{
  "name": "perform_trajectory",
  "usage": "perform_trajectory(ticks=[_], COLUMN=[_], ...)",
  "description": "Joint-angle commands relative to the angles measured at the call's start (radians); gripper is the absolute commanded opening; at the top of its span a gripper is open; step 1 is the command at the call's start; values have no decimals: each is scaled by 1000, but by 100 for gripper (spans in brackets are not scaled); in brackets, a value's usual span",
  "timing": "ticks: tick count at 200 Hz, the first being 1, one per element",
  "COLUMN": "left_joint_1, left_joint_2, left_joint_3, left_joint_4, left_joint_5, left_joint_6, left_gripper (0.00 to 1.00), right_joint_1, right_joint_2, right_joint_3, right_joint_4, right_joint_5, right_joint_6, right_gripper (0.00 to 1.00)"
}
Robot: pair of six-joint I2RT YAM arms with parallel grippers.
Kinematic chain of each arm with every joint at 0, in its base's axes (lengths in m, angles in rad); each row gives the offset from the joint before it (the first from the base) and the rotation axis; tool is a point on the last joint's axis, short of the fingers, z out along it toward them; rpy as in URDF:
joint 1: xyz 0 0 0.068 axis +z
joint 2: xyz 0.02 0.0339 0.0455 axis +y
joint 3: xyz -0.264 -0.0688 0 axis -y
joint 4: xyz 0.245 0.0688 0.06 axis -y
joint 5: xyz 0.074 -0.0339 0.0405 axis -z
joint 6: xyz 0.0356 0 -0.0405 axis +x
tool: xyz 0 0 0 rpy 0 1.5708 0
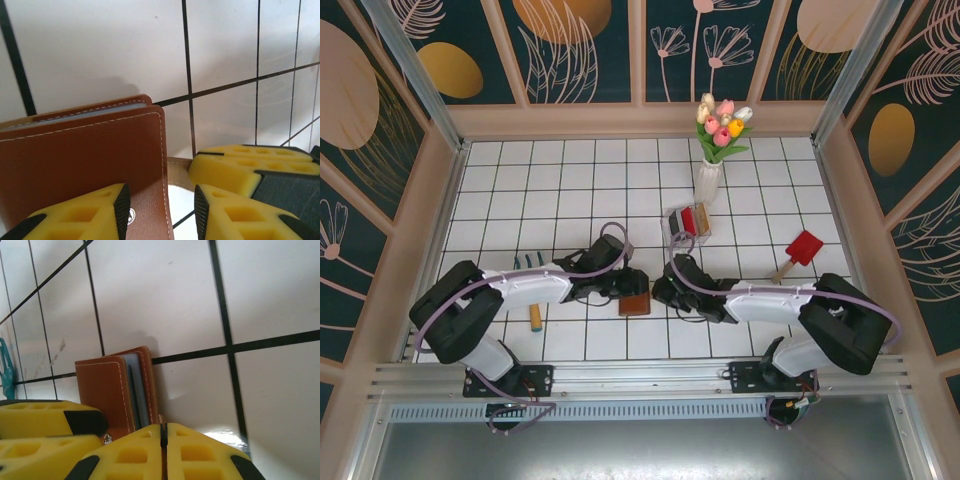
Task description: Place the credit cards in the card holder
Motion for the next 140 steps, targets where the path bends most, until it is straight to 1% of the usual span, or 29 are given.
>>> perform_trajectory(ticks=[1, 13, 17, 34, 72, 93, 115, 140], left_joint_1=[-5, -4, -4, -4, 11, 63, 127, 153], left_joint_2=[-54, -82, -91, -136, -255, -308, -351, -338], left_joint_3=[-9, 4, 7, 5, 13, -1, -47, -87], left_joint_4=[51, 22, 9, -33, -172, -205, -194, -152], left_joint_5=[-2, -41, -58, -137, -318, -304, -261, -199], left_joint_6=[-16, -2, 0, 8, 67, 87, 90, 84], left_gripper=[49, 51, 52, 53, 65, 67, 66, 65], right_joint_1=[-24, -42, -50, -71, -88, -90, -90, -90], right_joint_2=[-53, -67, -69, -73, -35, -1, 19, 20], right_joint_3=[-10, -17, -19, -21, 5, 30, 44, 48], right_joint_4=[-29, -36, -36, -41, -76, -96, -103, -106], right_joint_5=[4, 4, -25, -50, -78, -82, -83, -83], right_joint_6=[-36, -50, -55, -83, -144, -160, -162, -166], right_gripper=[5, 5, 5, 5, 5, 5, 5, 5])
